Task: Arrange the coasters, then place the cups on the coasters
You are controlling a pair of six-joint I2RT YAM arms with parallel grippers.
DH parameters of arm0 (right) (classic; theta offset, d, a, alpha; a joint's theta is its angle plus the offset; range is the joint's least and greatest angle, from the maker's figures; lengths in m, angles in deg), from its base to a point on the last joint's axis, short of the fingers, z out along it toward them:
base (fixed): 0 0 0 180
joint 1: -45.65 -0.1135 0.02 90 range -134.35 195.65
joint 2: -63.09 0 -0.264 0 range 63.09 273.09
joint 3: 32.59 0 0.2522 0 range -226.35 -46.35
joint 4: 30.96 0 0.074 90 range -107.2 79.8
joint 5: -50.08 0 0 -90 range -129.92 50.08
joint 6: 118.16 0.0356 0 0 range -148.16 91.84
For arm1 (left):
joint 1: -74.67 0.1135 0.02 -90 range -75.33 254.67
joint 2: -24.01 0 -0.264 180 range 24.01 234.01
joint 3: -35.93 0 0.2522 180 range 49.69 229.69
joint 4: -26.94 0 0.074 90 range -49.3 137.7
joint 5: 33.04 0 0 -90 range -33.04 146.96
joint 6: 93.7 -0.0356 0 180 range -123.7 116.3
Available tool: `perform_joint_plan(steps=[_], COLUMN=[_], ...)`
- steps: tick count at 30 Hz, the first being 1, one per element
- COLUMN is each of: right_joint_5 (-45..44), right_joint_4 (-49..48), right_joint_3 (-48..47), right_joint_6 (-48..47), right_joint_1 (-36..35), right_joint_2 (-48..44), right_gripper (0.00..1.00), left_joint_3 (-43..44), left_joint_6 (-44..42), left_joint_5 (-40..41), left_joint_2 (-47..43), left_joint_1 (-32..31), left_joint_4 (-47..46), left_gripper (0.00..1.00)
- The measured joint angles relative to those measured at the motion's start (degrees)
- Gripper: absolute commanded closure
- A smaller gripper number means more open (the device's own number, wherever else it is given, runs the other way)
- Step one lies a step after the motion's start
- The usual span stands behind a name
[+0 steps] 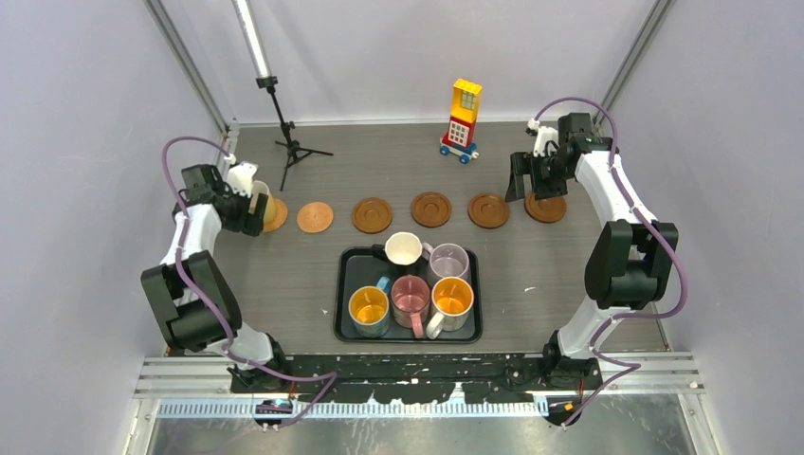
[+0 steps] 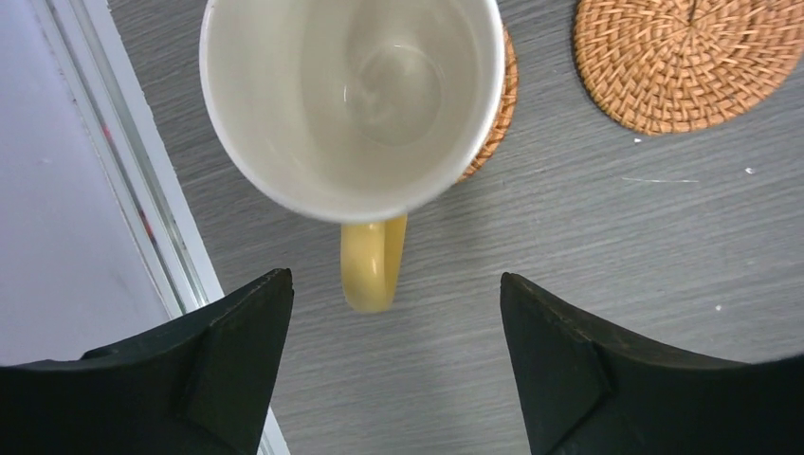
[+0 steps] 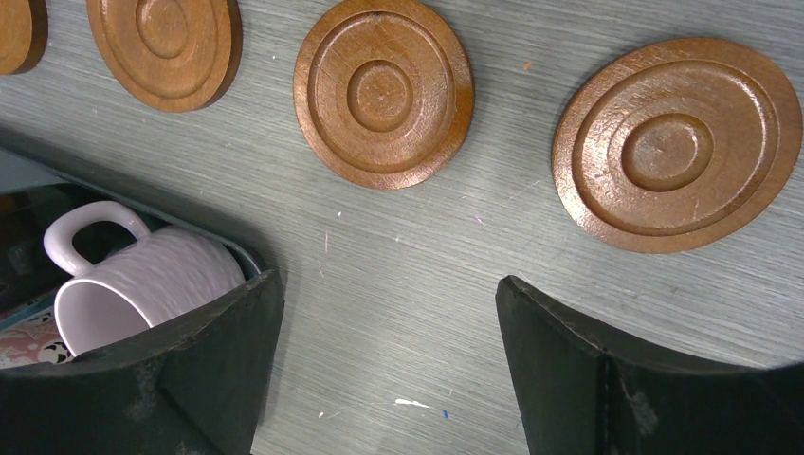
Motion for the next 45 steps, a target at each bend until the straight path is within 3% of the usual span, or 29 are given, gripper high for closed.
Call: perform_joint_plan(steps=[7,15,23,33,45], right_joint_5=[0.0,0.7,1.0,0.9,0.9], right_joint_4=[0.0,0.0,0.0,0.0,0.0], right_joint_3=[0.0,0.0,0.0,2.7,3.7], right_joint_6=[0.0,0.0,0.0,-0.3,-0.3], right_joint_1=[0.0,0.0,0.0,0.0,0.0], right_joint_2=[0.0,0.0,0.0,-0.1,-0.5], right_gripper=[0.13,0.13,0.13,0.13,0.13], left_joint_3=[6.3,23.2,29.7,28.5,14.6], left_joint_6=[-1.9,-4.6,-7.9,-16.5,-24.3], left_joint_5=[-1.6,-5.6,-7.5,-11.3,-12.4], left_joint_2=[-2.1,-1.7,2.8,6.4,6.3], left_joint_1=[0.0,-1.1,-13.6,-28.9,-44.9], left_joint_4=[8.2,17.5,22.9,30.0,25.8], left_gripper=[0.05,0.05,0.06,0.06,0.1])
